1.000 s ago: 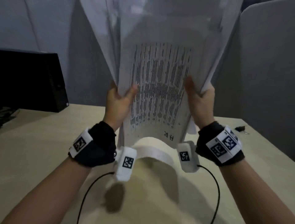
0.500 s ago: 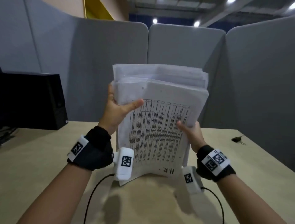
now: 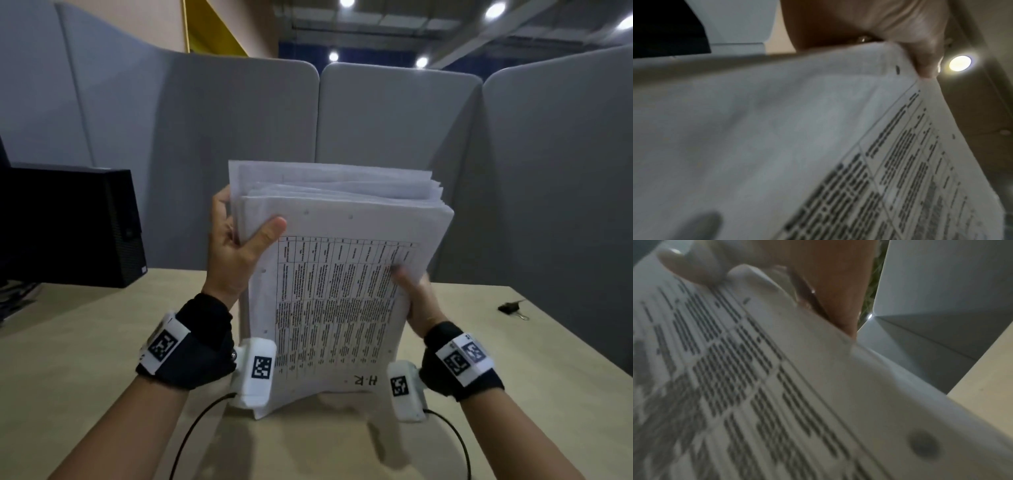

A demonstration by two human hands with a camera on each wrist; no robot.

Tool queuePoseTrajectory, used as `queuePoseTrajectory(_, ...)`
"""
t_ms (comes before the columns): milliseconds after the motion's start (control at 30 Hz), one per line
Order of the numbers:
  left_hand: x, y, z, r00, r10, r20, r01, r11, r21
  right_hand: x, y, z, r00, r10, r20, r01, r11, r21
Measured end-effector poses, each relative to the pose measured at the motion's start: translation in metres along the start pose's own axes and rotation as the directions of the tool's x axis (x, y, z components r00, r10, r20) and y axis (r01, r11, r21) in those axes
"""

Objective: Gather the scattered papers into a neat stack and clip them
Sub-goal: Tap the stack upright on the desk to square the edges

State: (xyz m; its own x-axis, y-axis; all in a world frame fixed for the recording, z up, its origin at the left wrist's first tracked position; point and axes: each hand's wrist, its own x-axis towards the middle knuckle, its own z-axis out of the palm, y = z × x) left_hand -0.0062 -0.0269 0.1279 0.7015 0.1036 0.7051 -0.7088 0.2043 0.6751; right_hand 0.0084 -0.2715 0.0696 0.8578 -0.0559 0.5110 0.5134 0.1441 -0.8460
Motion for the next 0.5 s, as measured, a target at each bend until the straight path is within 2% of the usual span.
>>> queuePoseTrajectory(67,-0.001,-0.002,0.001,0.999,-0.007,-0.039,0.008,1.000,0.005,-0.003,0.002,0.004,0.998,0.017,0.054,-0.016,1.000,-0.008)
queuePoseTrajectory(167,0.000,-0.006,-0.002,0.990,-0.035,-0.134,0.039,0.999,0.025,0.001,-0.003,0.004,0.999,-0.003,-0.039,0.005,0.999,0.048)
queuePoseTrajectory(233,-0.002,-0.009,-0.003,0.991,-0.107,-0.074,0.113,0.990,0.086,0.002,-0.006,0.008,0.998,0.000,-0.057,0.000,1.000,0.010)
queuePoseTrajectory(300,-0.003,-0.013,0.001,0.989,-0.128,-0.070,0.138,0.976,0.170,0.001,-0.008,0.018,0.999,-0.005,-0.048,0.001,0.996,-0.090)
queuePoseTrajectory(400,-0.002,-0.010,0.013,0.984,-0.029,-0.174,0.052,0.990,0.133,0.001,-0.016,0.031,0.986,-0.089,-0.140,0.072,0.989,-0.126)
queuePoseTrajectory(500,0.002,-0.003,0.023,0.977,0.070,-0.202,-0.030,0.981,0.192,0.002,-0.026,0.034,0.970,-0.121,-0.212,0.098,0.988,-0.116)
